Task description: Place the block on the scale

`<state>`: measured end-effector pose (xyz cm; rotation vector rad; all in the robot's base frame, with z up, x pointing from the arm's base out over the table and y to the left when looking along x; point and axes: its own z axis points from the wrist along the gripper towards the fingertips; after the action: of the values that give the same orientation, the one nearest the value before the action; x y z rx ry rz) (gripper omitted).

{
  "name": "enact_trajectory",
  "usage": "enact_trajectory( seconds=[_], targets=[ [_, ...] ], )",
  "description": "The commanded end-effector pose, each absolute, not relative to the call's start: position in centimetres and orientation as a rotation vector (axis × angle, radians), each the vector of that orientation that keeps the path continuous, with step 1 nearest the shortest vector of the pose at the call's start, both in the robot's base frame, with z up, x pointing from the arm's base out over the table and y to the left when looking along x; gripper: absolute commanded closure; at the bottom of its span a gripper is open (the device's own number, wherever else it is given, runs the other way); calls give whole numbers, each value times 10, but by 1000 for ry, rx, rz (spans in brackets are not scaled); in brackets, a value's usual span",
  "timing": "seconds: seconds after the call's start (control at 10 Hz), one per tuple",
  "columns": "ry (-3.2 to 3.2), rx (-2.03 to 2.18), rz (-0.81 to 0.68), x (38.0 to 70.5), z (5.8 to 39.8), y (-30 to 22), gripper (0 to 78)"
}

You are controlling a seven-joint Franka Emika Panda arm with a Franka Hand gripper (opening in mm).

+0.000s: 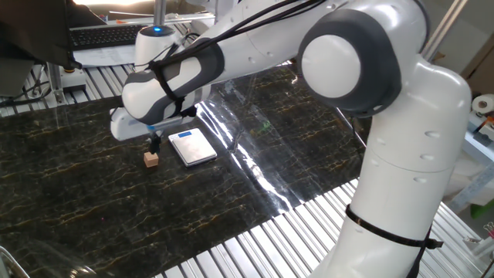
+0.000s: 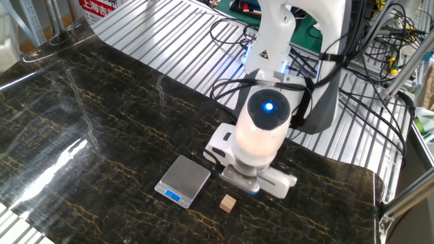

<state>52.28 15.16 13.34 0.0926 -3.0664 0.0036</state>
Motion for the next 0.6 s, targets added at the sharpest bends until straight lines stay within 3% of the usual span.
enact_trajectory(
  seconds=[0.1, 0.6],
  targets=[
    [-3096, -12, 2, 536, 136, 153, 776],
    [-3122, -12, -34, 536, 136, 153, 776]
  ],
)
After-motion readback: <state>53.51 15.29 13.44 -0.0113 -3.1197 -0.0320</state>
